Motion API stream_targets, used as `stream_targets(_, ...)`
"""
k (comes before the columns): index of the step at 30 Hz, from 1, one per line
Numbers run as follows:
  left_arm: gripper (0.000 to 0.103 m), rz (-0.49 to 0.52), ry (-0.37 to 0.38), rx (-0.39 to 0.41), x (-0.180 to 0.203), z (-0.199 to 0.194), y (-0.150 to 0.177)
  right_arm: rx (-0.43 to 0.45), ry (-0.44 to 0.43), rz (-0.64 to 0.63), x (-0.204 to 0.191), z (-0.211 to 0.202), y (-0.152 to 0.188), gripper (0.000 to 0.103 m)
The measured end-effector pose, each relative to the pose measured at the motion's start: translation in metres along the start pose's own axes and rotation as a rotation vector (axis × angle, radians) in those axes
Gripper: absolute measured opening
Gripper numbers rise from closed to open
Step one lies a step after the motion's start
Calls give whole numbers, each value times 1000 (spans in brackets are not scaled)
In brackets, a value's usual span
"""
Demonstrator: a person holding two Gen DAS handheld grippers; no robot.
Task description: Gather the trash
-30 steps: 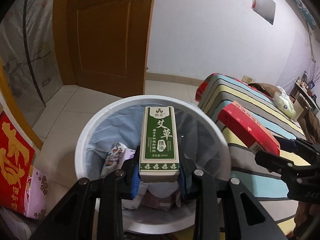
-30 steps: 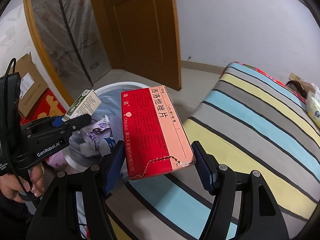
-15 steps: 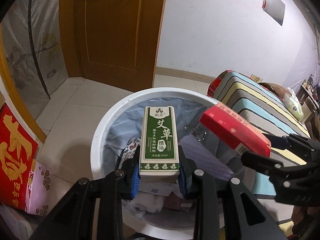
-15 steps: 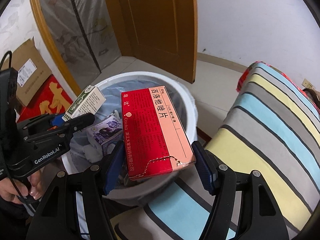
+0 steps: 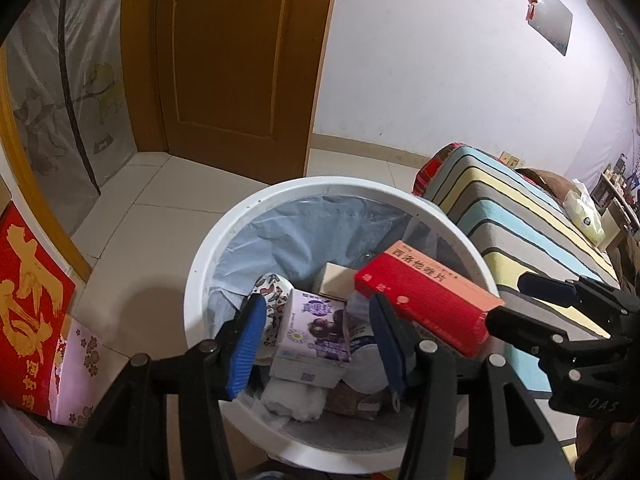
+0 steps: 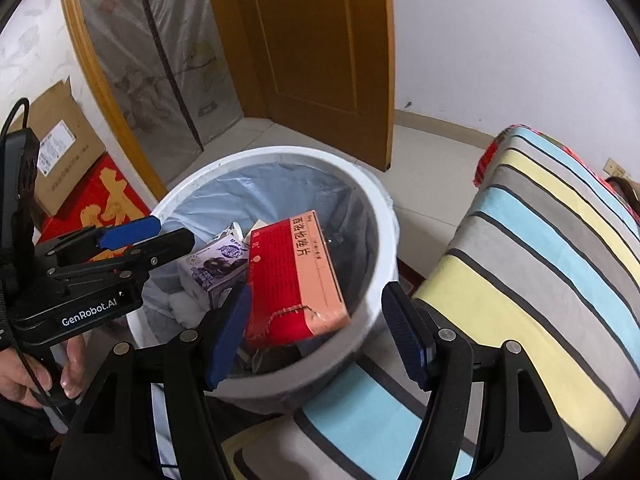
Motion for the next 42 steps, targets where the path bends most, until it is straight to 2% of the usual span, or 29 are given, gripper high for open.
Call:
stream_targets(15, 56, 87, 62, 36, 64, -44, 5, 94, 42, 88, 35, -54, 16, 69)
stream_targets(31, 56, 205, 146, 53, 148, -62, 14, 200, 169, 209, 88, -110, 45, 69)
stream_targets(42, 56, 285, 192, 66, 195, -73, 22, 228, 217, 288, 118, -133, 74, 69)
Point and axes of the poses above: each gripper's, at about its wrist camera, not at the fingertips, and z roughly the way its jaws point, x to its right, y to its underside, the point moved 10 cm from there along z, roughly the way its jaws point, and after that the axes turned 11 degrees about z, right-handed, at the moved point
